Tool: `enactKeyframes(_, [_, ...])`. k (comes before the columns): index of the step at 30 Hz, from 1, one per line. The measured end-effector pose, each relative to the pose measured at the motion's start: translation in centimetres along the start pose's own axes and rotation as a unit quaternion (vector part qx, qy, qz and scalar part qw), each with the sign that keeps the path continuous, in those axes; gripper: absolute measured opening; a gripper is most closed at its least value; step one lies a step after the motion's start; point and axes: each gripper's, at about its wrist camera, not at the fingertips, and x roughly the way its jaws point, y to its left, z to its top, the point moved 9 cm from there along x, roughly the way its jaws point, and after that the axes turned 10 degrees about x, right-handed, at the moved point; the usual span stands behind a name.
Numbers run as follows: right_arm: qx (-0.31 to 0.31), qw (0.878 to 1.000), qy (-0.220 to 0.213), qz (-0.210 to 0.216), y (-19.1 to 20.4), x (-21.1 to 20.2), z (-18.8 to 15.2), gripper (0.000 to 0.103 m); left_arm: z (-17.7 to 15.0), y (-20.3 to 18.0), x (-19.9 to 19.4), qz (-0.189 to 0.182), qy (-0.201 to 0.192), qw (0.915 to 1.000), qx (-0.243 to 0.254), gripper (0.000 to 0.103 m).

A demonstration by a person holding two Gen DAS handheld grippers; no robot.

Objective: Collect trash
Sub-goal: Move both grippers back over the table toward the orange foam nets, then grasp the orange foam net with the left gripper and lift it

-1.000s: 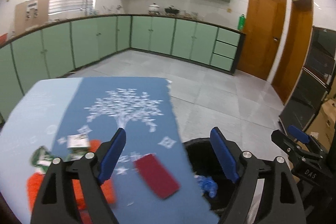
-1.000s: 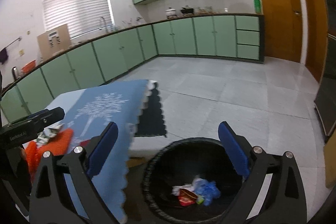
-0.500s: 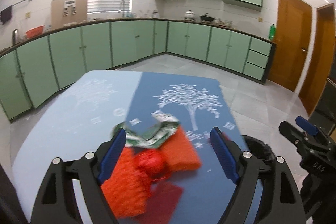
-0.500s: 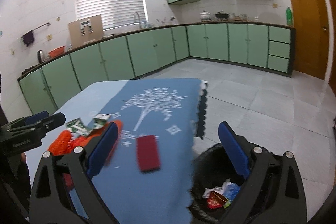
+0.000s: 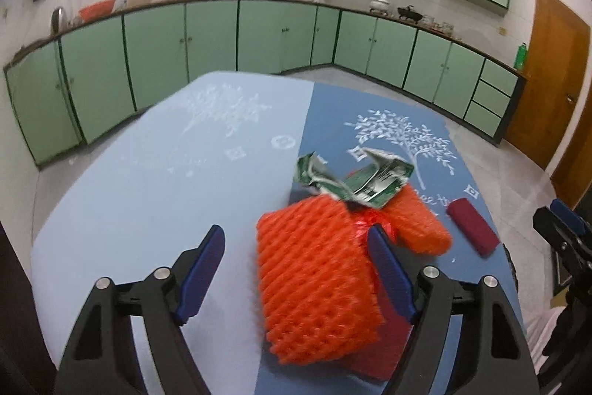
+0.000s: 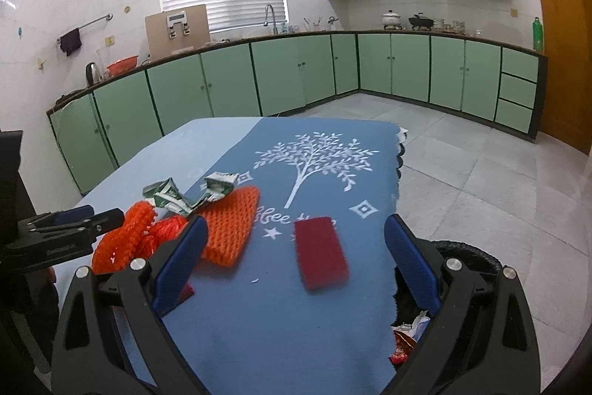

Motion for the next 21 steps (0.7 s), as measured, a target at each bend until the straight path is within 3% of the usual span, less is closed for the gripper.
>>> enactKeyframes(11, [-0.014, 1.000, 0.017, 0.004, 0.6, 0.9, -0.9, 0.093, -1.4, 0.3, 2.3, -0.013, 0.036, 0.9992, -0.015, 0.074])
enactKeyframes(16, [-0.011, 1.000, 0.021, 0.003, 0.3, 1.1, -1.0, 0.093, -2.1, -0.1, 2.9, -0.042, 0.053, 0.9972, -0.032, 0.059])
enactKeyframes(21, [-0.014, 1.000, 0.020, 0.004, 0.4, 1.1, -1.0, 0.093, -1.8, -0.2, 2.3, -0.043, 0.046, 0.9975, -0.032, 0.044])
